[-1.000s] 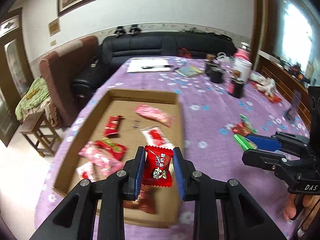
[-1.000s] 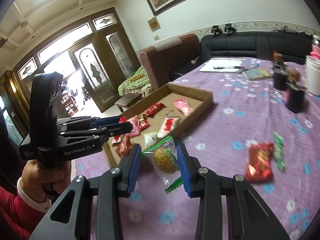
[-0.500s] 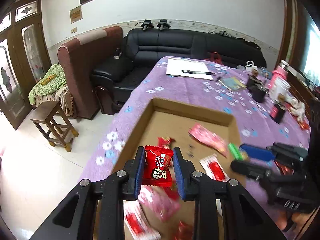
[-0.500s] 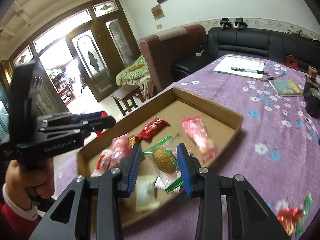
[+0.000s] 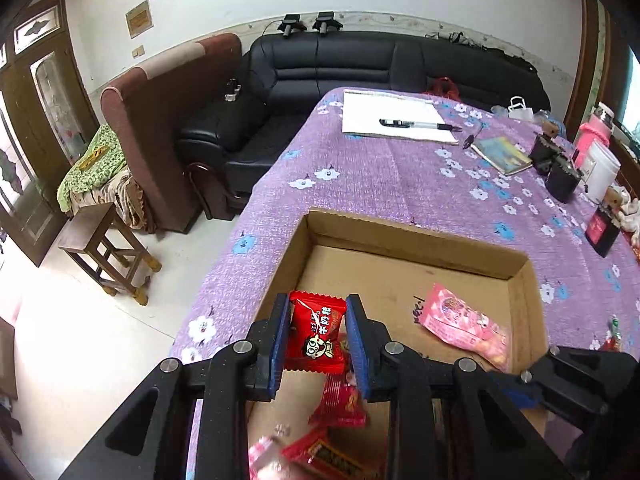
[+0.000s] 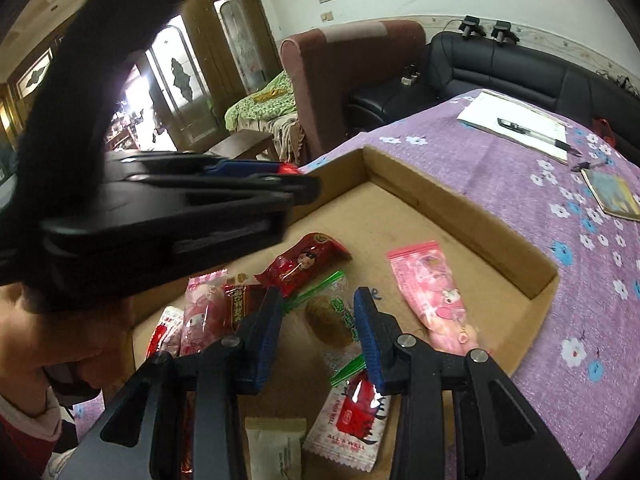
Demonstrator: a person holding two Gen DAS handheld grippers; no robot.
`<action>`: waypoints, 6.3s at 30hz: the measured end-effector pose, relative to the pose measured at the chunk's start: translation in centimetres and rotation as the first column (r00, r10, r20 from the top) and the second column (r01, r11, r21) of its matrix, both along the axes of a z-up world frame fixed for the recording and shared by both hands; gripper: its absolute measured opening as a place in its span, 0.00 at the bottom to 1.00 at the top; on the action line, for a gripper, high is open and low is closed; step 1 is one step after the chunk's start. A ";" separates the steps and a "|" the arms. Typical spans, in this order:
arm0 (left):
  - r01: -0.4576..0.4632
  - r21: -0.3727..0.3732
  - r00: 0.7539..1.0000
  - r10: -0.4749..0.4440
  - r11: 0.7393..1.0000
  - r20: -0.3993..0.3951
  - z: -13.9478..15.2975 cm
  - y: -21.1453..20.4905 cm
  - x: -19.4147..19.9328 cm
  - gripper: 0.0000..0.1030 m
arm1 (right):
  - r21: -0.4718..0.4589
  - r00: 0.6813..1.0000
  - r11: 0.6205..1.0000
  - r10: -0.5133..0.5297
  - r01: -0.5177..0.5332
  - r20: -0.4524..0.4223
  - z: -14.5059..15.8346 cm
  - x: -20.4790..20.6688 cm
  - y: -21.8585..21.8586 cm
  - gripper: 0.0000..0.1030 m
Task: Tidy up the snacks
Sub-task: 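Carry the red candy packet and green sweets over the cardboard tray, then open both tools over the tray to drop the snacks, then withdraw both open tools from the tray toward the red-gold bag and green sweet, then grasp the red-gold bag with left tool while right tool grasps green-wrapped sweet, then carry the red-gold bag and green sweet over the cardboard tray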
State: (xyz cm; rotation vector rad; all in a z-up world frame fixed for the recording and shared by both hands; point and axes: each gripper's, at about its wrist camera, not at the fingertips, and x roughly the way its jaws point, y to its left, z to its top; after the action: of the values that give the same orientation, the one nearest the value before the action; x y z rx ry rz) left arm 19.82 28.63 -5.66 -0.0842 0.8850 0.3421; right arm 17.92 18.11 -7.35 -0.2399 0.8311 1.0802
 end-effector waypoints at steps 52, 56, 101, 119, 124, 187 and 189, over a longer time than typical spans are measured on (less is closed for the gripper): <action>0.081 0.012 0.990 -0.082 0.997 0.113 3.7 -7.8 -4.6 0.80 | 0.092 0.964 0.963 -0.258 0.252 0.064 3.5 -2.4 -17.6 0.47; 0.125 0.029 0.982 -0.128 0.992 0.141 4.6 -10.9 -6.2 0.82 | 0.098 0.952 0.950 -0.302 0.295 0.058 3.2 -2.7 -20.7 0.57; 0.235 0.041 0.972 -0.235 0.971 -0.012 -1.7 -24.9 -9.6 0.90 | 0.013 0.934 0.939 -0.342 0.343 0.101 0.5 0.6 -30.3 0.59; 0.221 0.010 0.975 -0.220 0.975 -0.024 -2.5 -24.2 -9.3 0.90 | -0.046 0.925 0.925 -0.374 0.377 0.060 -1.3 3.5 -28.9 0.42; 0.225 0.008 0.974 -0.224 0.974 -0.028 -2.6 -24.3 -9.4 0.90 | -0.099 0.922 0.917 -0.379 0.385 0.077 -1.8 3.8 -27.9 0.34; 0.196 0.033 0.980 -0.197 0.980 0.027 -0.6 -25.7 -8.4 0.34 | 0.153 0.879 0.869 -0.477 0.471 0.003 3.3 -6.9 -35.6 0.20; 0.186 0.034 0.982 -0.187 0.982 0.031 -0.4 -25.0 -9.1 0.34 | 0.153 0.887 0.876 -0.462 0.457 -0.001 3.2 -7.5 -34.6 0.20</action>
State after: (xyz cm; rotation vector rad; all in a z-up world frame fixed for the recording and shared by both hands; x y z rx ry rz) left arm 10.68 3.62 -6.08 0.0219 0.8465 0.1790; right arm 10.46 -16.50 -4.18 0.0676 0.7217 0.6802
